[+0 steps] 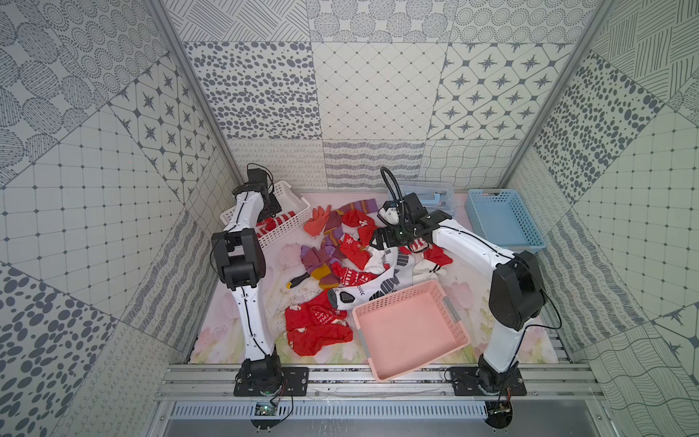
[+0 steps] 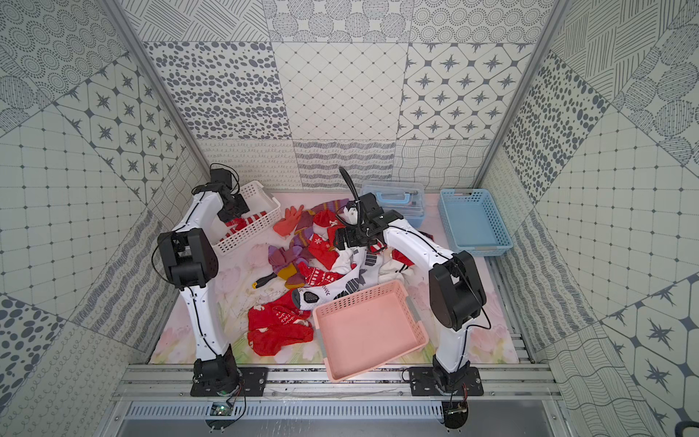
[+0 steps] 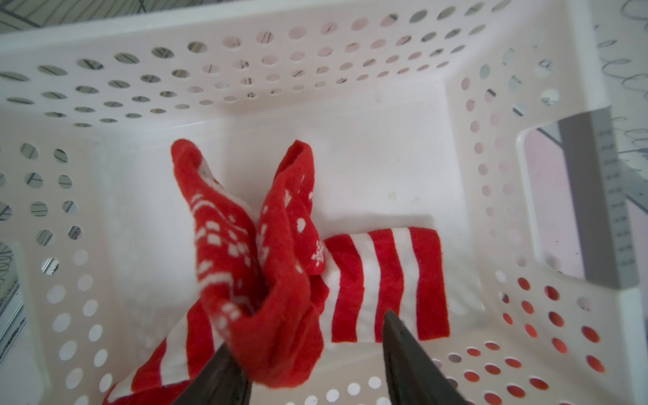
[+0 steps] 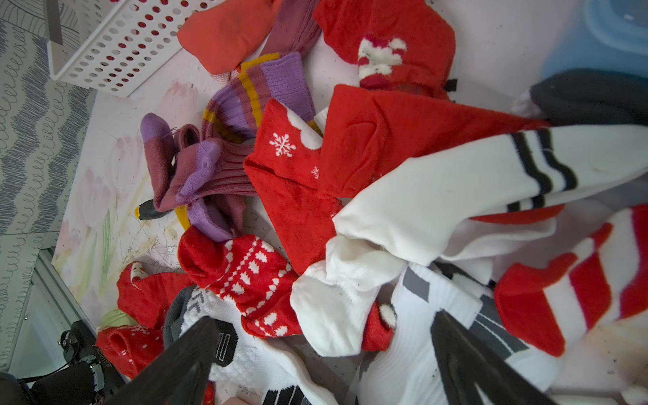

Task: Sort the socks into the basket by color
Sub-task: Place the sock in the bin.

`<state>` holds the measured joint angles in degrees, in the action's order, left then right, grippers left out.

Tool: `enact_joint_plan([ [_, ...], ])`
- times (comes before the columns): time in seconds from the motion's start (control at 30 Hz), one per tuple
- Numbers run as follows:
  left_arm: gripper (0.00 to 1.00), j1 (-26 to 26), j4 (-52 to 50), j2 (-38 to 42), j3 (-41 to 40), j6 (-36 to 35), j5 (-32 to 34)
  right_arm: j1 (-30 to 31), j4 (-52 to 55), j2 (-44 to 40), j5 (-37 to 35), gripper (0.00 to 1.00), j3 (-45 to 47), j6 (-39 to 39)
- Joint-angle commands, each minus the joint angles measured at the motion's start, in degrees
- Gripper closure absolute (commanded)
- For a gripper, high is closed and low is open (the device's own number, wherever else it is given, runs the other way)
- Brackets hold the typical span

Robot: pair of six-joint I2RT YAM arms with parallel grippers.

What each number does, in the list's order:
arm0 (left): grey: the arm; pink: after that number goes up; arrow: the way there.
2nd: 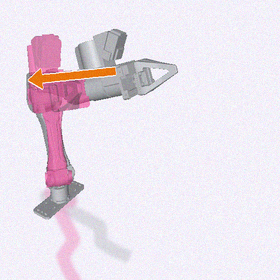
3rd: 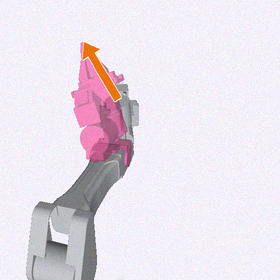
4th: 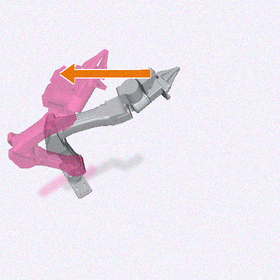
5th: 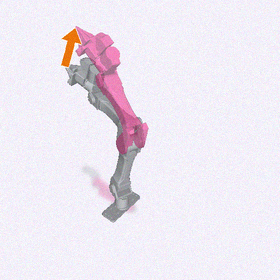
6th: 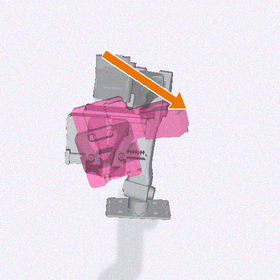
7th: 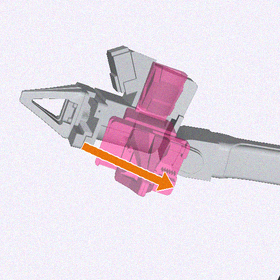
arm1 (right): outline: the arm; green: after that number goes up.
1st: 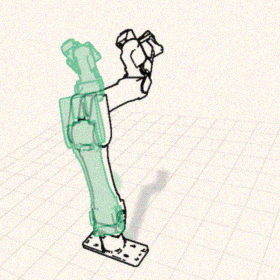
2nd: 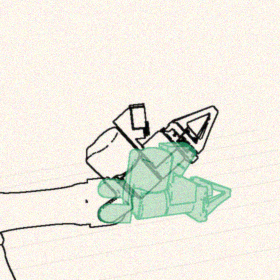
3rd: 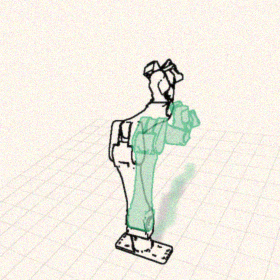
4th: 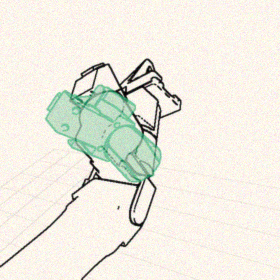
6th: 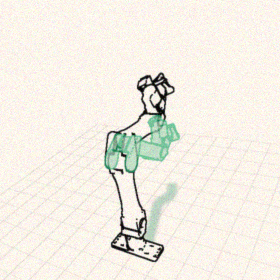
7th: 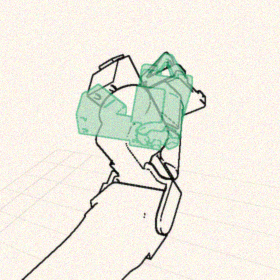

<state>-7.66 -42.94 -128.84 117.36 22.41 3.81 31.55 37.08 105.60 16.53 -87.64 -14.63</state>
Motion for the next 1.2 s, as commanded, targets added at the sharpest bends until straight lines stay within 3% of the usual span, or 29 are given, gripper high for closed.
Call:
enact_joint_plan([
  [0.0, 0.37, -0.50, 1.34, 4.40, -1.53, 0.15, -1.95, 0.42, -0.96, -0.08, 0.72, 0.02, -1.31, -0.48],
  [0.27, 0.33, 0.51, 3.01, 13.40, -8.24, 0.88, -3.99, 1.52, -1.12, -0.11, 0.73, 0.02, -1.57, -1.01],
  [0.53, 0.33, 5.84, 4.70, 24.61, -20.69, 1.31, -5.21, 3.37, -1.02, -0.40, 0.85, 0.02, -1.58, -1.02],
  [0.9, 0.35, 17.81, 4.98, 37.16, -37.44, 3.87, -4.30, 5.04, -1.18, -2.82, -0.66, 0.02, 0.81, -1.23],
  [1.17, 0.34, 28.90, 7.05, 38.57, -46.46, 9.46, -3.58, 5.02, -1.15, -5.46, -1.90, 0.02, 3.98, -1.71],
])
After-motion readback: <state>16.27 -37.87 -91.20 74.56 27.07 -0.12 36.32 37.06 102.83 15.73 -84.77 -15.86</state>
